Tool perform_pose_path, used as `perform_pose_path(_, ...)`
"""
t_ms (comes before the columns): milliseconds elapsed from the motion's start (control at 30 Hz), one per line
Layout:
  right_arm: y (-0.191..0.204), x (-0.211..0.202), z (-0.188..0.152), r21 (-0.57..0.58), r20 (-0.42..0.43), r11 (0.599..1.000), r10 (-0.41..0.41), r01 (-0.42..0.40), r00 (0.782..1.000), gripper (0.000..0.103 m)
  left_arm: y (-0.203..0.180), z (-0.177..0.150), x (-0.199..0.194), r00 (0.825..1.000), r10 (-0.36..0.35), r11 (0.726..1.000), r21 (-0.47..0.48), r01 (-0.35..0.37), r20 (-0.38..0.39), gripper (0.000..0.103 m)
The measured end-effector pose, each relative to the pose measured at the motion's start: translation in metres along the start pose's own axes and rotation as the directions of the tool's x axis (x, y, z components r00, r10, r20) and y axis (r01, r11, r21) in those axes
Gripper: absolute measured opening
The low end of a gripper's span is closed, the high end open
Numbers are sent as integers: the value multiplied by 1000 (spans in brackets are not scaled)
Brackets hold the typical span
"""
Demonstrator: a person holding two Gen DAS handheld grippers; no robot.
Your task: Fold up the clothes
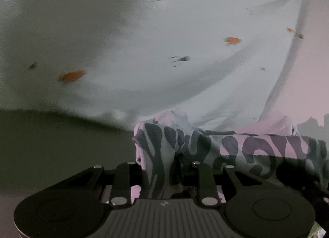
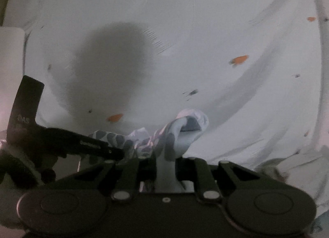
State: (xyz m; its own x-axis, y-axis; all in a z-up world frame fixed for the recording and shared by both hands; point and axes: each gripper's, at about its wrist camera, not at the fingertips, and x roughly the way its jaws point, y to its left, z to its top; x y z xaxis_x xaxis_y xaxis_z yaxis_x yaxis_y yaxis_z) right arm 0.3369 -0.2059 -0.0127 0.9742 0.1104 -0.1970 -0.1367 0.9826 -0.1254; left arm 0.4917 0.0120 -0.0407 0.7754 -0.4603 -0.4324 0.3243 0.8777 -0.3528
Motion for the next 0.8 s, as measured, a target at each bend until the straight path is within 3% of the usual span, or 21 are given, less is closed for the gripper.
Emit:
perform_pose_path(333, -101, -31, 22, 54, 80, 979, -202, 198, 976, 15, -121, 41, 71, 985, -168, 978, 118, 170, -24, 26)
perform_pose_path(633, -245, 6, 15, 274, 108, 927, -294, 256, 949, 15, -247, 82, 182, 981, -179, 951, 243, 193, -78, 25)
perform_pose_path(733, -297, 17, 9, 344, 129, 891, -357, 295, 925, 15, -308, 103, 231, 972, -206, 917, 323, 232, -112, 25)
perform_pose_path(800, -342, 22, 0, 453, 122, 829, -423, 329, 898, 15, -358, 112, 270, 958, -247, 873, 396, 285, -145, 26)
